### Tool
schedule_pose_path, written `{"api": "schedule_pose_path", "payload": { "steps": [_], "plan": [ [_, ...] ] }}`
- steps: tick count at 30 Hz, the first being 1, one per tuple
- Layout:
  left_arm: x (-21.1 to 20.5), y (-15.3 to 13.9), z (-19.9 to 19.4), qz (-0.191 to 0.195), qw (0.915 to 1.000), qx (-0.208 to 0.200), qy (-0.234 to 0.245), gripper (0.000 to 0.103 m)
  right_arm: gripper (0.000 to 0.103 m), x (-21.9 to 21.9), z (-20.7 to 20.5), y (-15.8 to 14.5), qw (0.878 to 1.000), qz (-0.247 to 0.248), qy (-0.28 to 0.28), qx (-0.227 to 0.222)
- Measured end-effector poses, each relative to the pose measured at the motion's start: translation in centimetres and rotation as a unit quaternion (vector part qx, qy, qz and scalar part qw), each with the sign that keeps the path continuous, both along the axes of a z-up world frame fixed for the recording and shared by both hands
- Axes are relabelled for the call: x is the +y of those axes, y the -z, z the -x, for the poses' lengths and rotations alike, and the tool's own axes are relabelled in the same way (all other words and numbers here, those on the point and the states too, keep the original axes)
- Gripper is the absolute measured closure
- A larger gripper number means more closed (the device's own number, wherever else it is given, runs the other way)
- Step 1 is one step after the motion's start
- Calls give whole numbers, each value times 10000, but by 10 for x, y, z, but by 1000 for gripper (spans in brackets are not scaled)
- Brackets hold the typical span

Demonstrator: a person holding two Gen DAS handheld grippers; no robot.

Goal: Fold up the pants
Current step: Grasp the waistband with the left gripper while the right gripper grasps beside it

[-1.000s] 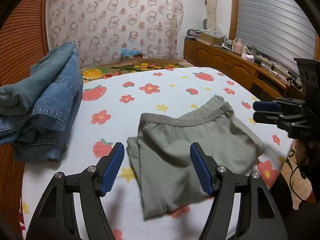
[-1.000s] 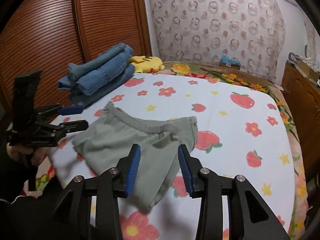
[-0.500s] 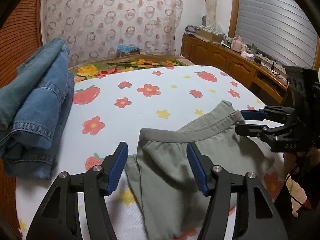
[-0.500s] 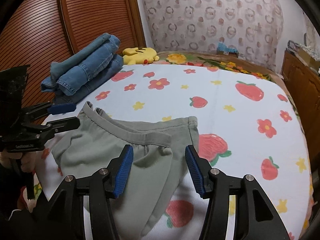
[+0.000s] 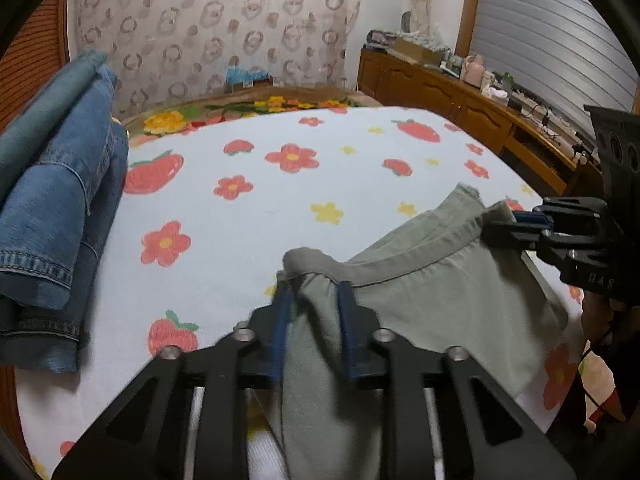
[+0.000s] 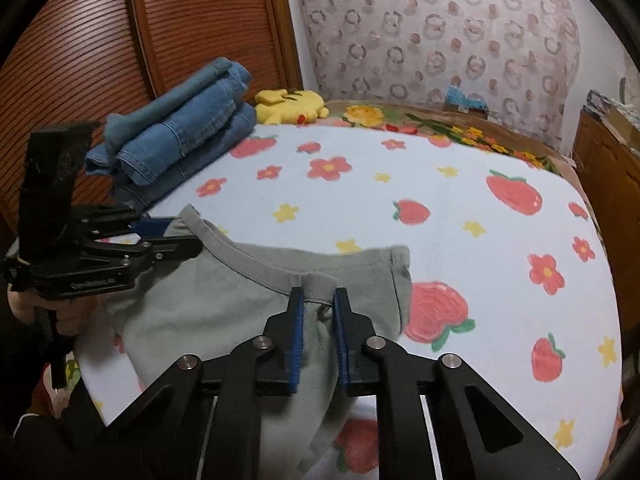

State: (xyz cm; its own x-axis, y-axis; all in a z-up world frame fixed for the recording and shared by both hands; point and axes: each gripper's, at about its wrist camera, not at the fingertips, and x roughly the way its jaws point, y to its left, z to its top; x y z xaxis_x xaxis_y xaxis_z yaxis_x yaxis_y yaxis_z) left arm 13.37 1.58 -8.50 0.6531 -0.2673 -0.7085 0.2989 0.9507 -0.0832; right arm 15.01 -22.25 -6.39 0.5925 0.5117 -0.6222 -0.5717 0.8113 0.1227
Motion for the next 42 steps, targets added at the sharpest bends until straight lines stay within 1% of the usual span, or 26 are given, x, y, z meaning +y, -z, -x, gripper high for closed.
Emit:
{"api": "schedule_pose_path", "payload": {
  "steps": [2, 4, 7, 10, 12, 14, 15, 16, 17, 18, 20, 23, 25, 28, 30, 33, 35, 40, 42],
  "plan": [
    [2, -8, 6, 55, 9998, -173, -86, 84, 91, 0, 2, -7, 9999, -78, -12, -119],
    [4, -13, 8, 26, 9994, -274, -192, 86, 91, 2, 3, -14, 9996, -137, -23, -233],
    [8, -14, 4, -24, 9992, -254, -320, 86, 91, 6, -2, -15, 9996, -104, -25, -271],
    [11, -8, -3, -124, 9990, -107, -406, 85, 91, 13, -11, -6, 9998, 42, -8, -200],
    [14, -3, -6, -134, 9988, -9, -468, 82, 91, 15, -17, 1, 9998, 181, 70, -93],
    [17, -1, -6, -134, 9986, 67, -505, 79, 91, 14, -19, 3, 9998, 164, 112, -26],
    [18, -1, -5, -127, 9986, 84, -514, 71, 90, 12, -18, 2, 9999, 108, 123, 1],
    [20, -1, -3, -150, 9984, 78, -543, 60, 85, 9, -17, 0, 9999, 68, 140, 12],
    [21, -2, -1, -181, 9981, 53, -587, 55, 80, 7, -15, -2, 9998, 66, 177, -15],
    [23, -2, 1, -171, 9981, 36, -592, 49, 77, 6, -12, -4, 9997, 91, 233, -70],
    [26, -3, 6, -117, 9982, 48, -589, 49, 63, 2, -6, -7, 9993, 136, 305, -167],
    [29, -2, 10, -19, 9979, 61, -637, 49, 54, -2, -2, -6, 9992, 200, 340, -101],
    [31, 1, 11, 34, 9979, 115, -632, 49, 53, -4, -1, -1, 9992, 229, 326, 22],
    [30, 9, 7, -44, 9977, 236, -637, 49, 53, -7, -7, 5, 9989, 231, 369, 201],
    [30, 12, 6, -16, 9975, 298, -644, 49, 53, -9, -14, 7, 9984, 191, 429, 327],
    [28, 15, 6, -52, 9975, 307, -633, 48, 50, -6, -18, 10, 9980, 227, 458, 377],
    [27, 19, 5, -87, 9973, 386, -618, 48, 48, -5, -20, 11, 9976, 289, 470, 422],
    [28, 20, 6, -104, 9978, 257, -604, 44, 39, -6, -23, 15, 9968, 263, 559, 504],
    [27, 21, 6, -141, 9979, 230, -588, 43, 38, -7, -26, 18, 9964, 192, 551, 616]
  ]
}}
